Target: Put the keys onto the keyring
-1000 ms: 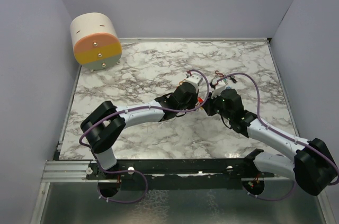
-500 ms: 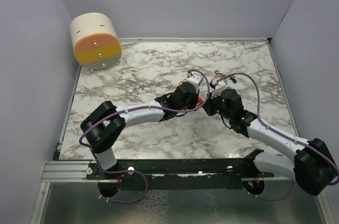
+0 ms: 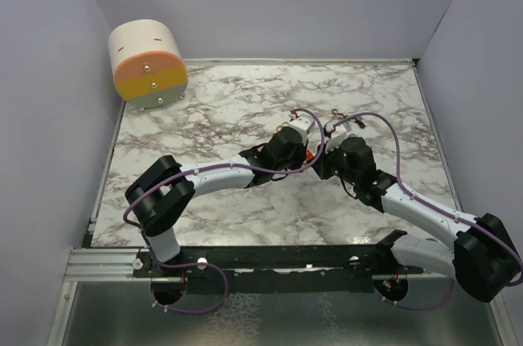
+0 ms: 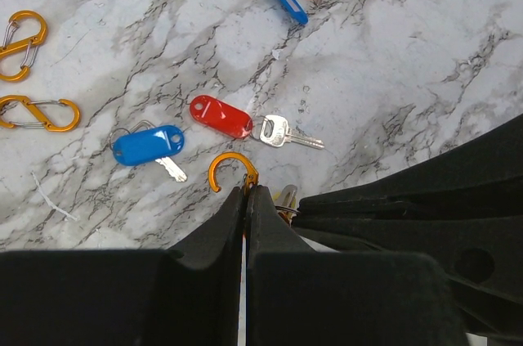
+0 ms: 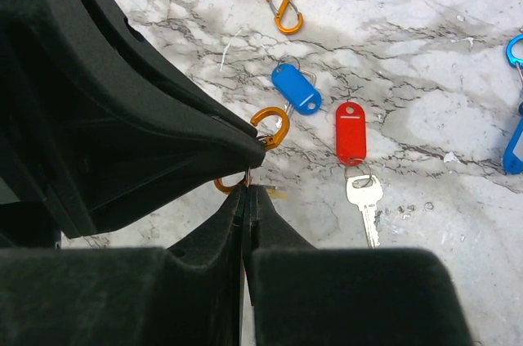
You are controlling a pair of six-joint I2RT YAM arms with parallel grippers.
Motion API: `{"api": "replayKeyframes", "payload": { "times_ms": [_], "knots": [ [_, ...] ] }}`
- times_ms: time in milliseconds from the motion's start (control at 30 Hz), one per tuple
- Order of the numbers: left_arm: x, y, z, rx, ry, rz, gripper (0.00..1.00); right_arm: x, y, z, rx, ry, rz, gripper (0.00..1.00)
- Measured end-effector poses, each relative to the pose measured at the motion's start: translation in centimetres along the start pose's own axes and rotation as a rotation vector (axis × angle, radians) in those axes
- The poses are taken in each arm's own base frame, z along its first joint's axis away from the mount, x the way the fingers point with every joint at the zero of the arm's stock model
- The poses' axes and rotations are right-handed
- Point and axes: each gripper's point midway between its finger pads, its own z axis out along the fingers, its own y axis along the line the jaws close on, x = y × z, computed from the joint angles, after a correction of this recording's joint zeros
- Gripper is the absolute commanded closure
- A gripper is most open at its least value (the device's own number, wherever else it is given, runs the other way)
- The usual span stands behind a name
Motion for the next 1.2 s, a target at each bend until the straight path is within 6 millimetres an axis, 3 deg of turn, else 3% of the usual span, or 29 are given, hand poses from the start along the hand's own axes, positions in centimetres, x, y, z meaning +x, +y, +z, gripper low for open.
{"api": "replayKeyframes", "payload": {
  "times_ms": [1100, 1200],
  "knots": [
    [-0.68, 0.43, 0.10, -0.023, -0.018, -0.013, 1.00, 0.13, 1.03, -0.36, -0.056, -0.001, -0.009, 0.99],
    [-0.73, 0.52, 0.11, -0.025, -0.019, -0.023, 0.90, 0.12, 1.03, -0.36, -0.056, -0.002, -0.009, 0.99]
  ]
}}
